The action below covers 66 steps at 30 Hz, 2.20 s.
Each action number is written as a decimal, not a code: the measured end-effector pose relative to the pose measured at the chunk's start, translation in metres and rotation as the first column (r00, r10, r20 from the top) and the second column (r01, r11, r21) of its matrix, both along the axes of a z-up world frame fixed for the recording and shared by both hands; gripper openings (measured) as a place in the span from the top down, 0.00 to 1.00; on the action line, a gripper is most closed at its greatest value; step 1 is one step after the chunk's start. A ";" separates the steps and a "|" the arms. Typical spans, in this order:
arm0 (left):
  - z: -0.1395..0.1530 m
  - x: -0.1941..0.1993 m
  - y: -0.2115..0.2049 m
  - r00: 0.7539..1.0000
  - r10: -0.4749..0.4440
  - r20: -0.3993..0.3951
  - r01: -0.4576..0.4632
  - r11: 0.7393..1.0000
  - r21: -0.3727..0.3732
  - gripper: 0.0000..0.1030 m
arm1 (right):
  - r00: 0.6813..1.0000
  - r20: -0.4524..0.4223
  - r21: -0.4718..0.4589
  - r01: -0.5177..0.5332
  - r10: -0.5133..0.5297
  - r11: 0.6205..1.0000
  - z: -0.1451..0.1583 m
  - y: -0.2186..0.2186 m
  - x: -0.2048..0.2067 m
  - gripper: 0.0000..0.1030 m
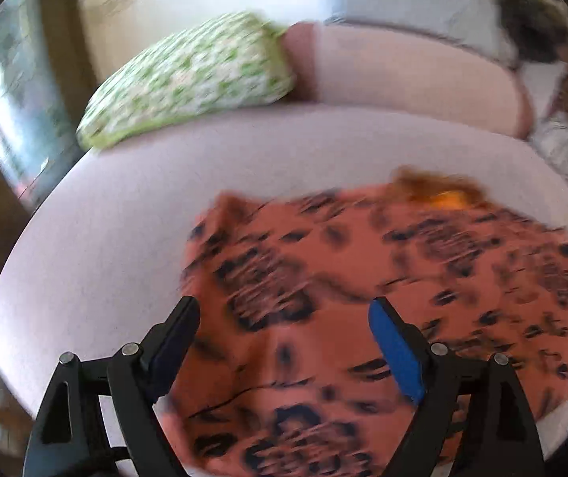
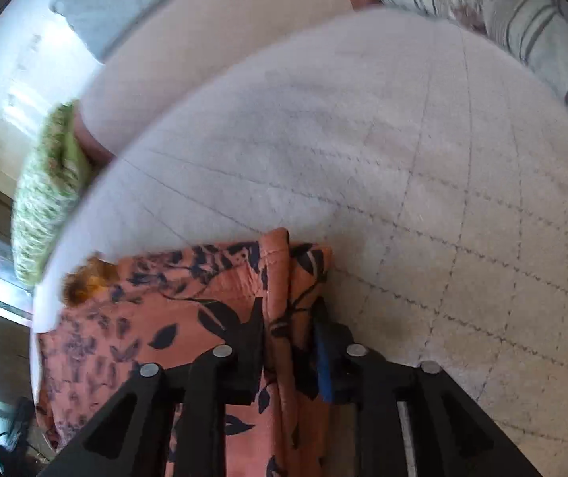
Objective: Fold small clothes
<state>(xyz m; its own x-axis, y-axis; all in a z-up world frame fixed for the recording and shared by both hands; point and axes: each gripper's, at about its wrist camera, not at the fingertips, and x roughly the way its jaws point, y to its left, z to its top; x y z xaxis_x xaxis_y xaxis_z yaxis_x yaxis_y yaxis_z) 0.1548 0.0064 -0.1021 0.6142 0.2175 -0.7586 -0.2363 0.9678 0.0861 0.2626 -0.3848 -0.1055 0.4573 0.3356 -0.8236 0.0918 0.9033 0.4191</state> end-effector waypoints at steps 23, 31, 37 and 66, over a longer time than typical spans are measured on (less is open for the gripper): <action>-0.044 -0.070 0.103 0.977 0.111 -0.185 -0.187 0.863 -0.469 0.72 | 0.993 0.016 0.125 -0.117 0.116 0.985 0.016 0.041 -0.143 0.26; 0.015 -0.050 0.090 0.999 0.036 -0.016 -0.040 0.941 -0.337 0.47 | 0.993 0.025 0.153 -0.119 0.117 0.981 0.017 0.032 -0.151 0.25; -0.039 -0.001 0.097 0.991 -0.023 -0.130 -0.026 0.930 -0.366 0.83 | 0.992 0.027 0.156 -0.122 0.120 0.980 0.017 0.031 -0.152 0.25; -0.046 0.065 0.106 0.995 -0.095 -0.039 0.076 0.934 -0.350 0.76 | 0.990 -0.007 0.136 -0.138 0.141 0.981 0.017 0.037 -0.148 0.19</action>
<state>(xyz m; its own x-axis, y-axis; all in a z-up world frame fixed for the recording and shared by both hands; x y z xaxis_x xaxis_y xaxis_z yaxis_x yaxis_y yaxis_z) 0.2194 0.1122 -0.1479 0.5749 -0.1171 -0.8098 -0.1558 0.9560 -0.2488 0.1150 -0.3478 -0.0881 0.3847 0.5039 -0.7734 -0.0230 0.8428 0.5377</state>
